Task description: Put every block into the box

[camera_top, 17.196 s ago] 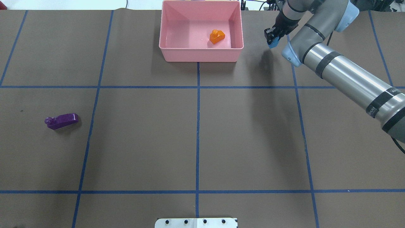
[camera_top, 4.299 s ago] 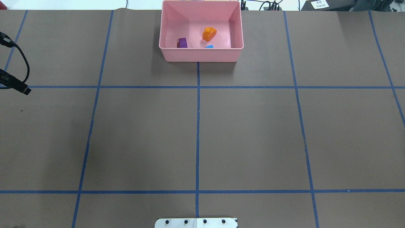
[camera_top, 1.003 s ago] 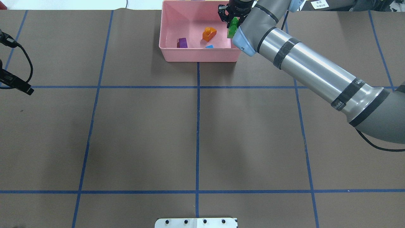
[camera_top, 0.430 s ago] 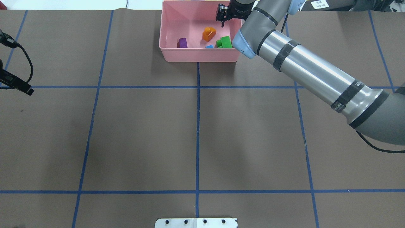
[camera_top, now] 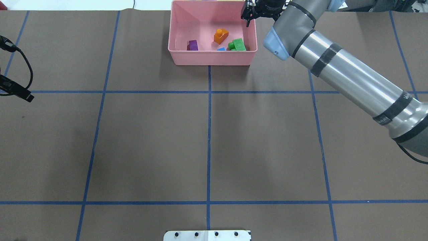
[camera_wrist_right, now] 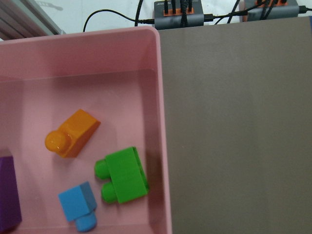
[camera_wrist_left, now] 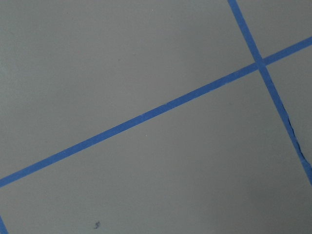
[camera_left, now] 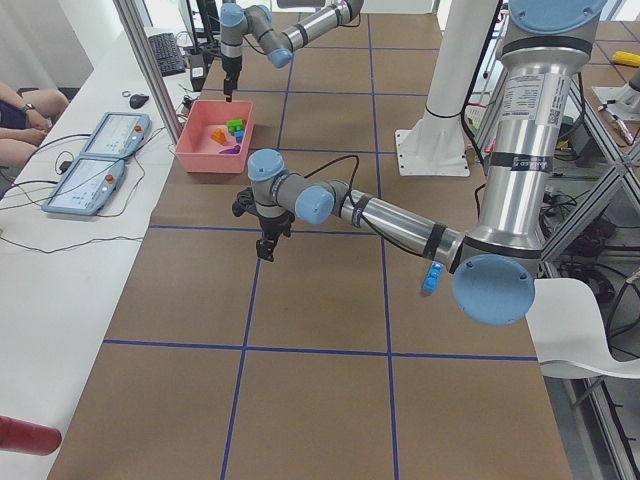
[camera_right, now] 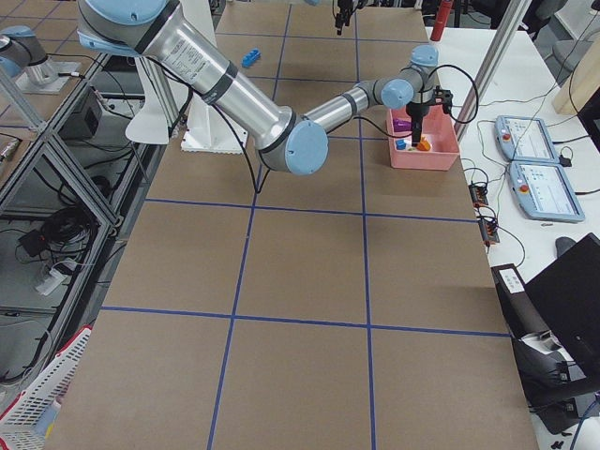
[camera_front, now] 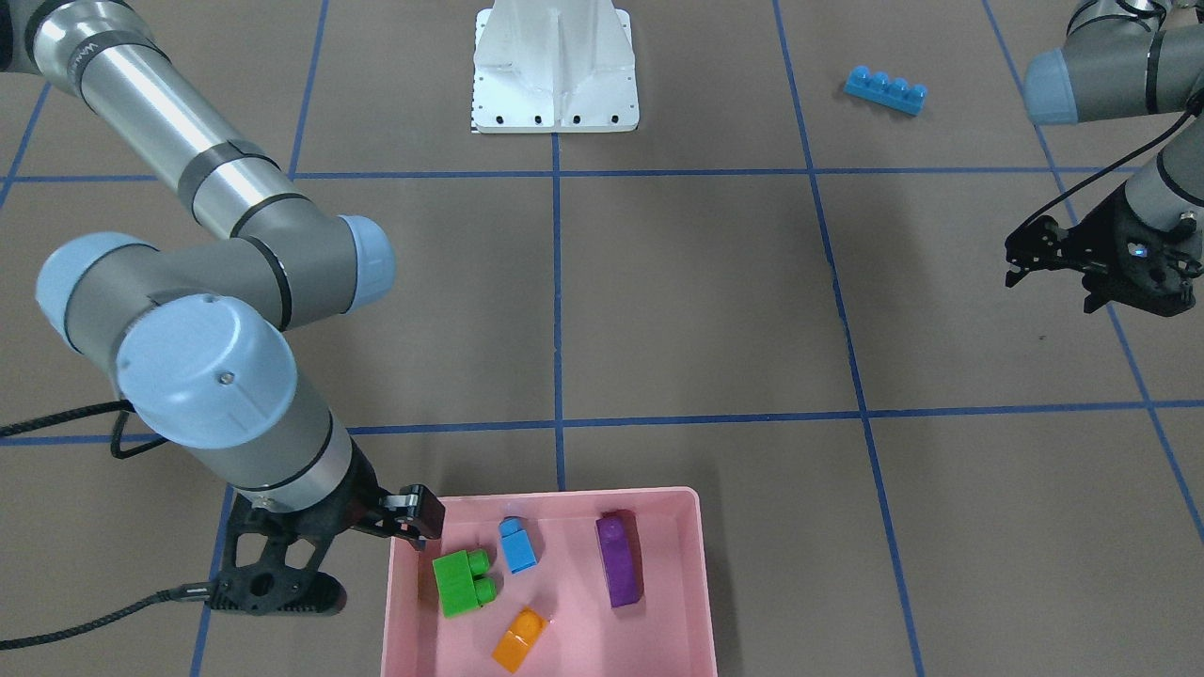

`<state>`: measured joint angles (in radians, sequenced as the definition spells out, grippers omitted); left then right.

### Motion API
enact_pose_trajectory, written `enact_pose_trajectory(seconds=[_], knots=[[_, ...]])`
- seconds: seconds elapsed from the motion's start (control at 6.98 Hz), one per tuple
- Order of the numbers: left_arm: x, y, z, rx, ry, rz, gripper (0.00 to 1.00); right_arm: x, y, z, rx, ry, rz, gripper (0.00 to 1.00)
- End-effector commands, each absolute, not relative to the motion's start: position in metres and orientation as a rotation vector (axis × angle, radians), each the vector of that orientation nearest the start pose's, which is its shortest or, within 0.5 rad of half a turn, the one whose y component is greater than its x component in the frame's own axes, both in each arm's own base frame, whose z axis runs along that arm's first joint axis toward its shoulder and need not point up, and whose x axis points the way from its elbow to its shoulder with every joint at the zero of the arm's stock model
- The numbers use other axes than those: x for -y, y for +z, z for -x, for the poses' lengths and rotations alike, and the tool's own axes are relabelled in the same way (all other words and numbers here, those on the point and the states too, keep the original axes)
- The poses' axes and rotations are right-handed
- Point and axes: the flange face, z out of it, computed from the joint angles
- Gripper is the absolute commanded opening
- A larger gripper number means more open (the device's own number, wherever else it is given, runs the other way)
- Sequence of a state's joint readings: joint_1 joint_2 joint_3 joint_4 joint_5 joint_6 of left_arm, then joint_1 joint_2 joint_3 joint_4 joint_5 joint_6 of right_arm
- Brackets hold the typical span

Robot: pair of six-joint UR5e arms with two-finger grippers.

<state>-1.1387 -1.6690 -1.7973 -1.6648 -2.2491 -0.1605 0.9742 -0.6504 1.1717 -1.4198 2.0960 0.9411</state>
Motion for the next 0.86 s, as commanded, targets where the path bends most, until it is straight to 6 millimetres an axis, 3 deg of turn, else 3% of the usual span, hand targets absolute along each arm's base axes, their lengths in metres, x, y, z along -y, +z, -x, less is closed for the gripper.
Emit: enact_pose_trajectory(seconds=[0.0,0.14,0.29,0.43,0.72], knots=[[0.506,0.495,-0.157,-0.760,0.404,-0.190,1.00,0.643,0.255,0.316,0.782,0.087,-0.100,1.00],[0.479,0.514,-0.147,-0.763,0.424,-0.228,1.00,0.587,0.274,0.270,0.747,0.022,-0.101,1.00],[0.441,0.551,-0.129,-0.777,0.430,-0.269,1.00,0.543,0.290,0.222,0.717,-0.019,-0.103,1.00],[0.422,0.563,-0.124,-0.796,0.392,-0.282,1.00,0.507,0.310,0.196,0.699,-0.042,-0.094,1.00],[0.372,0.575,-0.173,-0.865,0.416,-0.229,1.00,0.430,0.356,0.147,0.672,-0.108,-0.087,1.00]])
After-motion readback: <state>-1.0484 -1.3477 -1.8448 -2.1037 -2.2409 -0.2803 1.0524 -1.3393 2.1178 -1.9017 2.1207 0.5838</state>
